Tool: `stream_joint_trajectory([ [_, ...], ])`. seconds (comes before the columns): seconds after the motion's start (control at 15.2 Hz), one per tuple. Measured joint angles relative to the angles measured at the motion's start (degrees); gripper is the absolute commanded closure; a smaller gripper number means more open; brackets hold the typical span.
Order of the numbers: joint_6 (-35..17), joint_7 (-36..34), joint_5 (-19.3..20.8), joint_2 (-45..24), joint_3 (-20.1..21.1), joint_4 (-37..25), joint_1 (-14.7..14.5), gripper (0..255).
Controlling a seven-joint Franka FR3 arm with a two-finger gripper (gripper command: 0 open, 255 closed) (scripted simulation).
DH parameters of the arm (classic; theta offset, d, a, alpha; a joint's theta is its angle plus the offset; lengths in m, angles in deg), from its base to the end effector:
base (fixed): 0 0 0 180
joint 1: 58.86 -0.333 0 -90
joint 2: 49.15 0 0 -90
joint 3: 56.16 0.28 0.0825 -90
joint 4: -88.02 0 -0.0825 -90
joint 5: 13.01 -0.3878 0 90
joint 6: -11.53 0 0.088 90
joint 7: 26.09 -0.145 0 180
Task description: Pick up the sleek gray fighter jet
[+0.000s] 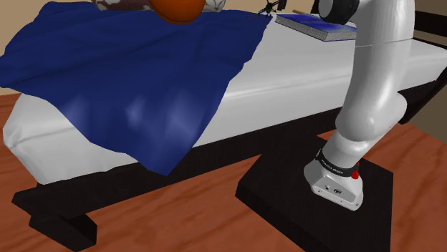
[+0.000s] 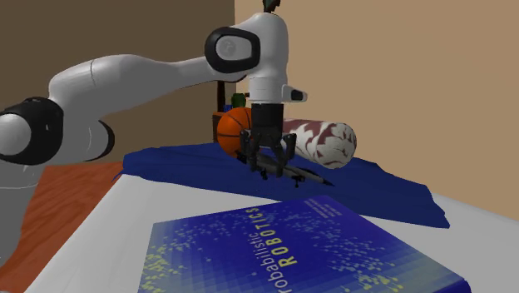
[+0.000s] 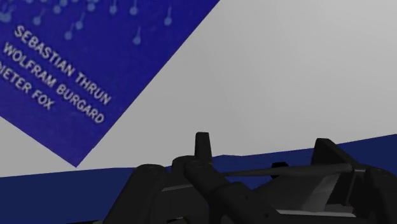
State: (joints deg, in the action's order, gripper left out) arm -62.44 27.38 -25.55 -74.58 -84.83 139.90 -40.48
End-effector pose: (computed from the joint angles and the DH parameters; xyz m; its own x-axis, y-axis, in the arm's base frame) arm 0.5050 -0.3727 0.5875 0.9776 0.2102 -0.0064 0.2101 -0.9776 -0.0147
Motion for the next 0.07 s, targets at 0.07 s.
stream_joint_trajectory([
  [0.07, 0.90, 0.09, -0.30, -0.57, 0.04, -1.45, 0.49, 255],
])
